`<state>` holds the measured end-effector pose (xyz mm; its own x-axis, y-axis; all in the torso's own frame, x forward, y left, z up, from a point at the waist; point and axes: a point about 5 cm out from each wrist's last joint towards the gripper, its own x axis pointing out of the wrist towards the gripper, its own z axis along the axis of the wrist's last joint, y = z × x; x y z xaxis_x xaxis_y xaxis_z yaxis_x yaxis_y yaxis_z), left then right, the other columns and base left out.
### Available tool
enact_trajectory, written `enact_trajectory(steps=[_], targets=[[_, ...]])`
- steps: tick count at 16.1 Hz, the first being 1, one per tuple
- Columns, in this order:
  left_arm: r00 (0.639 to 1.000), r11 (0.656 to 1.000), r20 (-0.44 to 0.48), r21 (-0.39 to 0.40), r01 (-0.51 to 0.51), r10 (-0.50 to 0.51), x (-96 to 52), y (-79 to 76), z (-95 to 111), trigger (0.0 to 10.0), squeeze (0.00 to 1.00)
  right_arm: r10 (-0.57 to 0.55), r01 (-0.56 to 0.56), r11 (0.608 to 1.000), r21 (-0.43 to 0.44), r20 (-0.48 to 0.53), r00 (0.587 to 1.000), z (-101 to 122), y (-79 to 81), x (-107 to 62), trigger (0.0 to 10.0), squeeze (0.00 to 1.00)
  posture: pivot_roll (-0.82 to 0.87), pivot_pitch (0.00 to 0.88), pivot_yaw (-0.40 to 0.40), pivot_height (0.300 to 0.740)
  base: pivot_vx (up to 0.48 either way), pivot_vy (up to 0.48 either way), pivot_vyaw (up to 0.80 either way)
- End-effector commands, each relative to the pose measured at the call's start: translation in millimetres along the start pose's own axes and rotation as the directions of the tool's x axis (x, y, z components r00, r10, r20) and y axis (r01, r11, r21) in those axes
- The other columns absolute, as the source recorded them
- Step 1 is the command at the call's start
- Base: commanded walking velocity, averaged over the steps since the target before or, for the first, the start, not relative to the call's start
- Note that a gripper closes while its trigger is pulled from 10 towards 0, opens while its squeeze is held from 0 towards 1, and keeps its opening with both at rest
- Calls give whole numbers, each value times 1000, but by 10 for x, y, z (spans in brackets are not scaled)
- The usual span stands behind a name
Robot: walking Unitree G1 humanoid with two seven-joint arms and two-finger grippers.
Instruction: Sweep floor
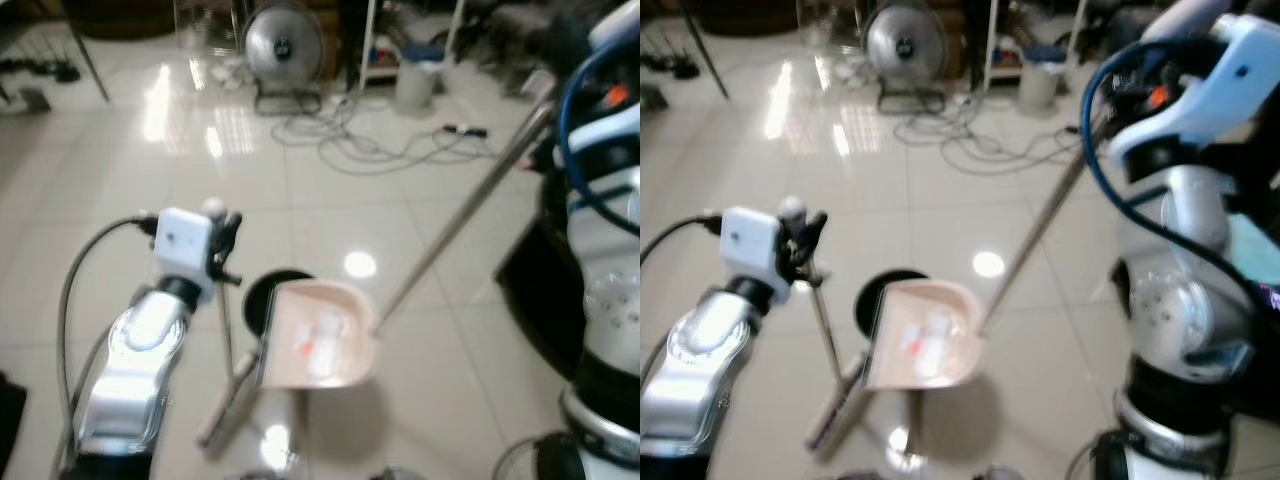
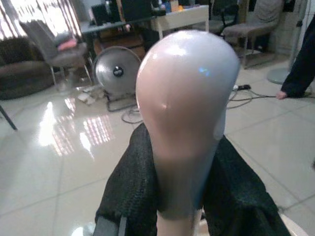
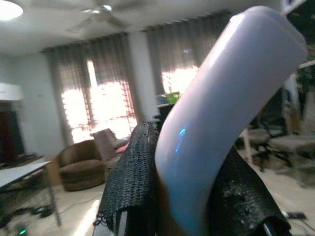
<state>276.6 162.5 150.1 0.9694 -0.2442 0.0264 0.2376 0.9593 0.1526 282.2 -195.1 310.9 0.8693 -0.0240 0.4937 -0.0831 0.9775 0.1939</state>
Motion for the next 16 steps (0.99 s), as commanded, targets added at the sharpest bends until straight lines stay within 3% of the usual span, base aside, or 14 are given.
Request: enact_trajectory(steps=[1,13,16], targets=[[999,1000,41,15,-19,18,-17,65,89,10000,0,37,-39,999,24,50,998,92,97,18,10000,0,72,81,-7,740,431,0,800],[1000,1000,31,22,-2,1,-27,80,69,10000,0,-24,17,997,76,89,996,123,-7,-42,10000,0,70,88,14,740,429,0,67],[1000,1000,16,22,-5,5,-40,79,35,10000,0,-42,36,997,67,91,995,130,-67,-75,10000,0,68,90,20,740,0,0,0]])
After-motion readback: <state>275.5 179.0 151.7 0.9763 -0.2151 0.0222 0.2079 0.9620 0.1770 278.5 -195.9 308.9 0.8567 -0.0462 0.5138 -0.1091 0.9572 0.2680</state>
